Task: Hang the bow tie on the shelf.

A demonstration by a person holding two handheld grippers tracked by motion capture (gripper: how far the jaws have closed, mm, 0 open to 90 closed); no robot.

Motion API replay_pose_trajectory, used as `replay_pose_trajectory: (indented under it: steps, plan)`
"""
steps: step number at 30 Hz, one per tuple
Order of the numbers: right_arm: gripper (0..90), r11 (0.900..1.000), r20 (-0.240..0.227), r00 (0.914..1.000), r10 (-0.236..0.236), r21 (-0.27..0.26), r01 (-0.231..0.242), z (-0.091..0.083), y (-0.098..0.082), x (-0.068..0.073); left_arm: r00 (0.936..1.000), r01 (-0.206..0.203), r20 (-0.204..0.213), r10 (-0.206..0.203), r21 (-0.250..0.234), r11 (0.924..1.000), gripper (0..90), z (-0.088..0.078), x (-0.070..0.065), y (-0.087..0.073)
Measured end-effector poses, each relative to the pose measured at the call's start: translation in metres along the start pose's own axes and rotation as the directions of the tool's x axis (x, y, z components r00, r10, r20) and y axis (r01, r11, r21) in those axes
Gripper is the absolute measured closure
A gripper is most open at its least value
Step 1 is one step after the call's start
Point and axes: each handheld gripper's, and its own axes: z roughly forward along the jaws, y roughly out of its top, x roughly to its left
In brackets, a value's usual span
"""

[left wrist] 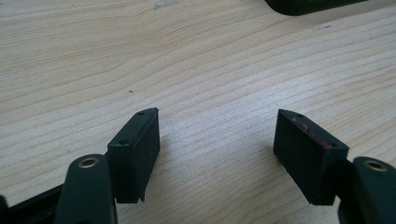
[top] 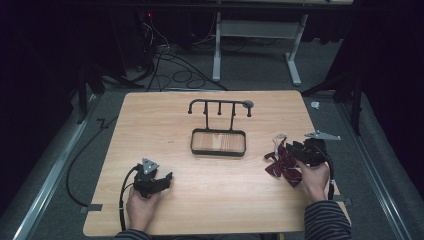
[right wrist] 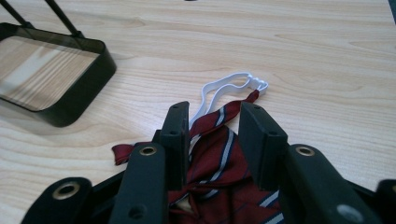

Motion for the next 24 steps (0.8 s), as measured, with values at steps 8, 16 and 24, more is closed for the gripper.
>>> replay_pose_trajectory:
  steps: [8, 16, 24]
  plan:
    - [65.6, 1.0, 0.02, 0.9998, 0.001, 0.031, -0.002, 0.015, 0.012, -0.001, 1.0, 0.0, 0.0, 0.0, 0.0, 1.0, 32.0, 0.0, 0.0, 0.0]
    - [64.4, 0.998, 0.036, 0.9991, 0.024, 0.065, -0.026, 0.031, 0.02, 0.0, 1.0, -0.001, -0.001, 0.001, 0.0, 1.0, 31.8, 0.0, 0.0, 0.0]
    - [64.0, 0.994, 0.057, 0.9977, 0.038, 0.103, -0.043, 0.049, 0.019, -0.001, 1.0, -0.001, -0.001, 0.001, 0.001, 1.0, 31.8, 0.0, 0.0, 0.0]
